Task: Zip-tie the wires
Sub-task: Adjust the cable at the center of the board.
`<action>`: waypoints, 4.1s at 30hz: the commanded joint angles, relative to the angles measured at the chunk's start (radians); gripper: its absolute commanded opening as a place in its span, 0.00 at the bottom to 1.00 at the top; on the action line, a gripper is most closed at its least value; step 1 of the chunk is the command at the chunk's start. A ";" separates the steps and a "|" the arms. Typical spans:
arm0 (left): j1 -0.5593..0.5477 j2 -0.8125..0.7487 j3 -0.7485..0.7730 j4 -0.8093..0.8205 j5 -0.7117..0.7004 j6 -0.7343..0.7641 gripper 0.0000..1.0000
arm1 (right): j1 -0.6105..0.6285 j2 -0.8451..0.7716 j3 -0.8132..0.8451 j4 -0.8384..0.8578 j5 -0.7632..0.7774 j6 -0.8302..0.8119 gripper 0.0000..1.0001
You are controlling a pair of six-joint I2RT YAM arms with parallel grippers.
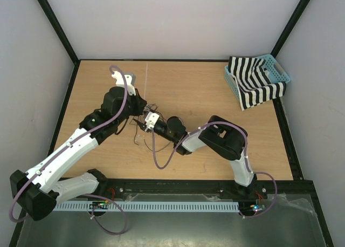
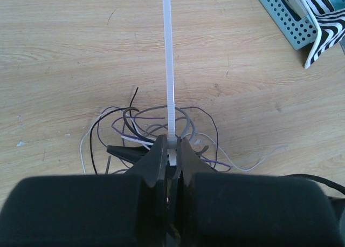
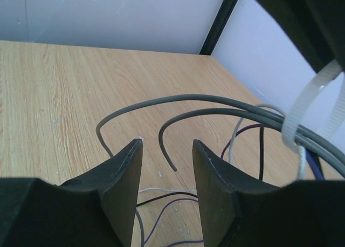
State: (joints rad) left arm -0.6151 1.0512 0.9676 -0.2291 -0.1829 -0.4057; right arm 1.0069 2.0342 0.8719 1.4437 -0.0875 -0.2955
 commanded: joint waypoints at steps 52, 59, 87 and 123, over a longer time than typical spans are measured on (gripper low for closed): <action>0.015 0.020 0.042 0.043 -0.008 0.034 0.00 | 0.114 -0.092 -0.232 -0.086 -0.067 0.161 0.18; 0.017 0.019 0.057 0.030 0.003 0.065 0.00 | 0.114 -0.263 -0.313 -0.269 -0.005 0.131 0.53; 0.024 0.000 0.042 0.029 0.050 0.064 0.00 | -0.041 -0.791 -0.472 -0.502 0.015 0.174 0.56; 0.032 -0.011 0.016 0.032 0.124 0.061 0.00 | -0.341 -0.470 -0.128 -0.531 -0.618 0.338 0.54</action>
State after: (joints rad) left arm -0.5884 1.0618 0.9863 -0.2218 -0.0689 -0.3447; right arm 0.6670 1.5352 0.7021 0.8417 -0.6079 0.0059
